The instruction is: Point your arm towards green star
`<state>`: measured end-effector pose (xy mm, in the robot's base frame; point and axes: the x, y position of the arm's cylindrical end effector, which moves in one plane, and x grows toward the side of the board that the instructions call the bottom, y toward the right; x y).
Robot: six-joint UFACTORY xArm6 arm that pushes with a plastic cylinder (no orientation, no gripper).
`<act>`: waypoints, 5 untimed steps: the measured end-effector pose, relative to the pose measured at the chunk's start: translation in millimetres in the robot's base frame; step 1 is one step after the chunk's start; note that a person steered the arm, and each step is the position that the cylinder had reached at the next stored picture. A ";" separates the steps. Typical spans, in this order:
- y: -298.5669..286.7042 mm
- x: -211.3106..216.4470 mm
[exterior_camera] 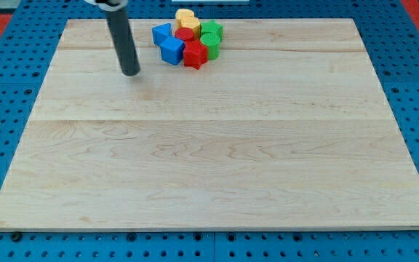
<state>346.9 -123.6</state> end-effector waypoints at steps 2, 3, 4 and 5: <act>130.0 39.5; 198.9 20.9; 228.3 -33.0; 229.4 -107.0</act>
<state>239.9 105.8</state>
